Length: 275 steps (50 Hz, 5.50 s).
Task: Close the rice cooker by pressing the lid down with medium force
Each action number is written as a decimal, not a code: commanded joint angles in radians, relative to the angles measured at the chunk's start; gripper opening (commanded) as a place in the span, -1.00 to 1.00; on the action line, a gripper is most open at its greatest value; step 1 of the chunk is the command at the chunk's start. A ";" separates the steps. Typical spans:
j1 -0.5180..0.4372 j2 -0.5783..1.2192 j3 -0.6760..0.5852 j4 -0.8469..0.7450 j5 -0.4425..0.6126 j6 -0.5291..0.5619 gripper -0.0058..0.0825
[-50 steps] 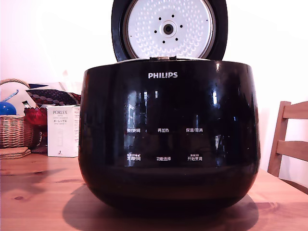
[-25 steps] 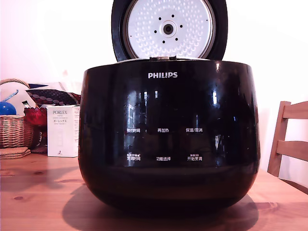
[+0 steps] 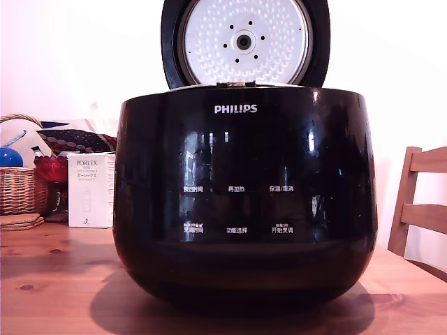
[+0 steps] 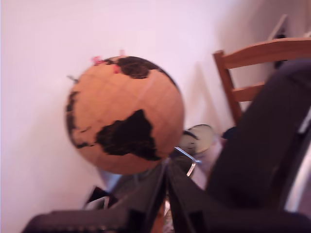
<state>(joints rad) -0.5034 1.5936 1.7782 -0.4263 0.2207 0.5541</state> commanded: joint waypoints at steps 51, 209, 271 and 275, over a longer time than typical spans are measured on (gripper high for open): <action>-0.082 0.036 0.005 -0.158 0.046 0.004 -0.92; -0.134 0.151 0.120 -0.449 0.269 -0.480 -0.92; -0.158 -0.151 -0.452 0.147 0.116 -0.694 -0.92; -0.164 -0.180 -0.510 0.192 0.103 -0.712 -0.92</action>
<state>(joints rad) -0.6529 1.4063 1.3220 -0.2474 0.3294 -0.1410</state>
